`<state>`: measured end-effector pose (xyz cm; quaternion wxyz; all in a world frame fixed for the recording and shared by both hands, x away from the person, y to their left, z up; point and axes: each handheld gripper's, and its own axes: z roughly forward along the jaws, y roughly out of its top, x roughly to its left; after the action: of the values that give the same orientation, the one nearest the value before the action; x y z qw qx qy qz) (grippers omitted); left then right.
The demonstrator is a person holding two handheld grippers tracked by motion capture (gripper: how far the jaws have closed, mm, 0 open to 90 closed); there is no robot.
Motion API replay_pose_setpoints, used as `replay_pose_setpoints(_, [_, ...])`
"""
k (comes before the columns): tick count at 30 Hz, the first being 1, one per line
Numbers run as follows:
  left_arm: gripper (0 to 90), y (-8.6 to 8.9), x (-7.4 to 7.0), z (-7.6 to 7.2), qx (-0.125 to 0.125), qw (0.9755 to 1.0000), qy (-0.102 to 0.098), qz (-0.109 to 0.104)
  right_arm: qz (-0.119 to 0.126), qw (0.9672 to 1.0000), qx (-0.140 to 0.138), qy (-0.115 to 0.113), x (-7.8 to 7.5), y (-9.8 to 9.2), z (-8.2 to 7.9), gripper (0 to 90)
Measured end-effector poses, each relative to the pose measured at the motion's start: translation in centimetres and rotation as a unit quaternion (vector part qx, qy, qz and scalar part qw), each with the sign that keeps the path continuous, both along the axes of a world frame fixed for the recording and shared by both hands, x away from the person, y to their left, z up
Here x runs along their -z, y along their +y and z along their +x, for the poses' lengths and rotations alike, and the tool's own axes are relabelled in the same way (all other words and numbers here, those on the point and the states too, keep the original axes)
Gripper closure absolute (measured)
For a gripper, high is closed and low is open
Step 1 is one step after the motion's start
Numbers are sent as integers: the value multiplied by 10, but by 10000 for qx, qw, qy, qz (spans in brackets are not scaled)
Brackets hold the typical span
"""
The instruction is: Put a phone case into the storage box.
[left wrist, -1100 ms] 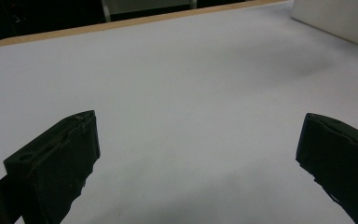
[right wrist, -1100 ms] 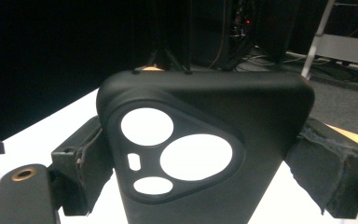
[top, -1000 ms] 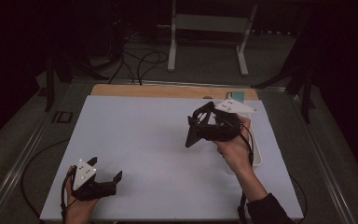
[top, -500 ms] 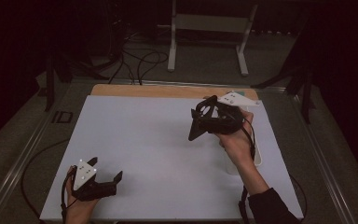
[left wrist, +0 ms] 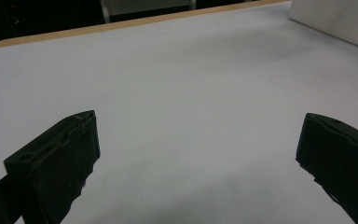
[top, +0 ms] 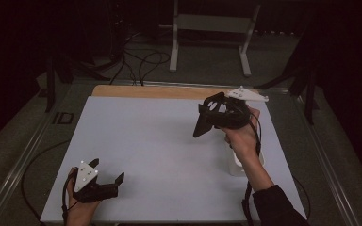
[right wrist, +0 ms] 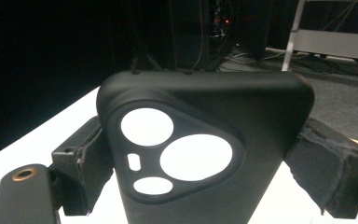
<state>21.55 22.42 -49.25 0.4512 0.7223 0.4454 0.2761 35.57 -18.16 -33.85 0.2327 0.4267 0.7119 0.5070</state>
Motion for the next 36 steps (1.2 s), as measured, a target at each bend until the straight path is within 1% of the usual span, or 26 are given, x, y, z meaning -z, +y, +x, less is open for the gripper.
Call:
replay_pose_setpoints(10, [0, -1, 0, 0, 8, 10000, 10, 2, -105, 9999, 118, -68, -5, -4, 7, 135])
replay_pose_setpoints(16, [0, -1, 0, 0, 4, 10000, 10, -1, -153, 9996, 238, -48, -5, -7, 13, 135])
replay_pose_setpoints(26, [0, -1, 0, 0, 8, 10000, 6, 10, -220, 9989, 417, -82, -7, -17, 22, 135])
replay_pose_setpoints(29, [0, -1, 0, 0, 16, 10000, 5, 12, -214, 9987, 466, -61, -7, -19, 24, 135])
replay_pose_setpoints(32, [0, -2, 0, 0, 21, 10000, 8, 15, -263, 9982, 529, -53, -7, -21, 26, 135])
replay_pose_setpoints(36, [0, -1, 0, 0, 25, 10000, 14, 21, -279, 9981, 554, -39, -8, -25, 29, 135])
